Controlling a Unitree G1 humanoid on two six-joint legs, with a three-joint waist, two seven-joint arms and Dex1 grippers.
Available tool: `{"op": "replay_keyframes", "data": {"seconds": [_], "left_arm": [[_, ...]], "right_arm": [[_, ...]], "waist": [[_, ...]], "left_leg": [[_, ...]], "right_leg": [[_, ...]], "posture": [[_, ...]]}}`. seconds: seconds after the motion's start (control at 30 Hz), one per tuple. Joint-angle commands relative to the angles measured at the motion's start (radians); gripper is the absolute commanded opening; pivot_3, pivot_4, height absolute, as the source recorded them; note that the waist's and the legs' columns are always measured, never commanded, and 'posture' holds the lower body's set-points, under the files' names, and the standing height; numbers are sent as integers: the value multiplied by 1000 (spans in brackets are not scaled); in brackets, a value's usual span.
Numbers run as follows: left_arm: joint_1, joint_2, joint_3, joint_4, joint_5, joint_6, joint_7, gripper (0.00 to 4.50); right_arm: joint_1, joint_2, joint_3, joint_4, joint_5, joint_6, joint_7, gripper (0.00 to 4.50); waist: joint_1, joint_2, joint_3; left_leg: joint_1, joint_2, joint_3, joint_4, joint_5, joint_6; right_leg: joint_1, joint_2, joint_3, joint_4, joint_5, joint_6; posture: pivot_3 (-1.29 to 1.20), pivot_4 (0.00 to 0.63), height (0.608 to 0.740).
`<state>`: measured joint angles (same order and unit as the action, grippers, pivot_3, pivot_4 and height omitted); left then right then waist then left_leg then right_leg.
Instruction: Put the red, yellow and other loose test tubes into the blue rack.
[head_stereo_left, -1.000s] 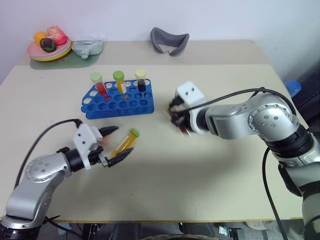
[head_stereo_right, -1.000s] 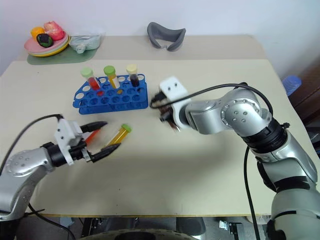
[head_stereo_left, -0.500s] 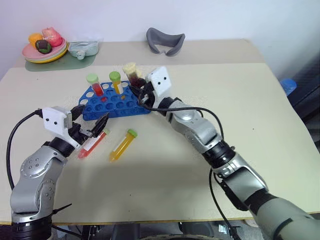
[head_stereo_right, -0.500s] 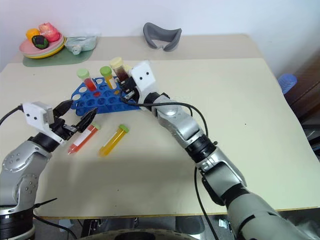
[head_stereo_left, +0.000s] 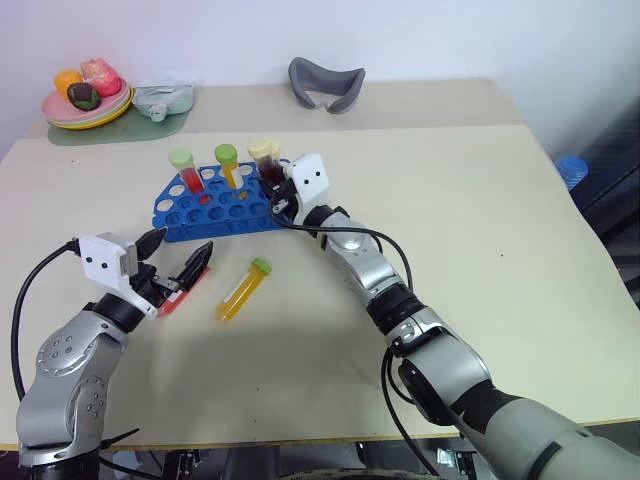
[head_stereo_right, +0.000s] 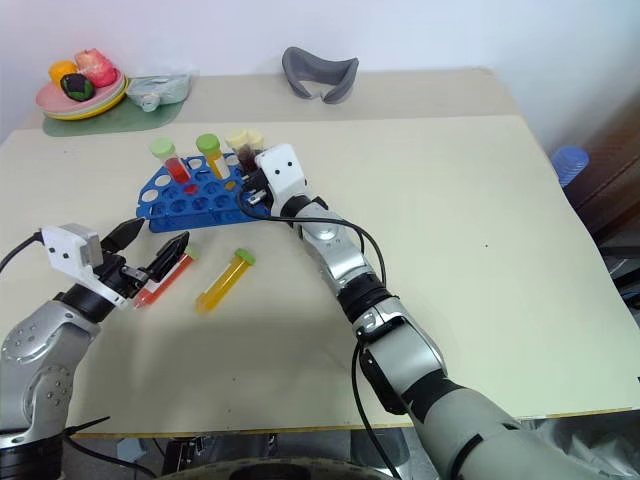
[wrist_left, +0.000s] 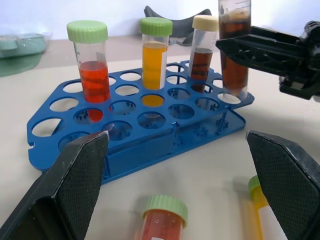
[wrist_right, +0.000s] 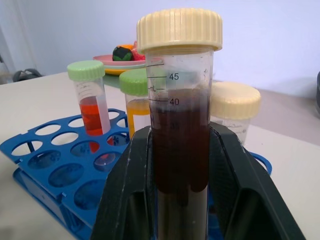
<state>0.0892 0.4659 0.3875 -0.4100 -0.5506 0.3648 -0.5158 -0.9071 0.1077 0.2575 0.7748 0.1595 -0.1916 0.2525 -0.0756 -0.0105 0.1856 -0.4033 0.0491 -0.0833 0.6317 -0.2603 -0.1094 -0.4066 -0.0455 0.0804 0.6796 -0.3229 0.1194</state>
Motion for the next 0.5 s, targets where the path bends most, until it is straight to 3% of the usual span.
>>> {"op": "replay_keyframes", "data": {"seconds": [0.03, 0.5], "left_arm": [[10, 10, 26, -21, -20, -13, -9, 4500], [44, 3, 18, -28, -35, -28, -25, 4500]], "right_arm": [[-36, 33, -42, 27, -20, -51, 16, 847], [-49, 76, -113, 122, -63, -90, 57, 847]], "waist": [[0, 0, 0], [-17, 0, 0]], "left_leg": [[0, 0, 0, 0, 0, 0], [1, 0, 0, 0, 0, 0]], "right_leg": [[0, 0, 0, 0, 0, 0], [1, 0, 0, 2, 0, 0]], "posture": [[0, 150, 740], [0, 150, 740]]}}
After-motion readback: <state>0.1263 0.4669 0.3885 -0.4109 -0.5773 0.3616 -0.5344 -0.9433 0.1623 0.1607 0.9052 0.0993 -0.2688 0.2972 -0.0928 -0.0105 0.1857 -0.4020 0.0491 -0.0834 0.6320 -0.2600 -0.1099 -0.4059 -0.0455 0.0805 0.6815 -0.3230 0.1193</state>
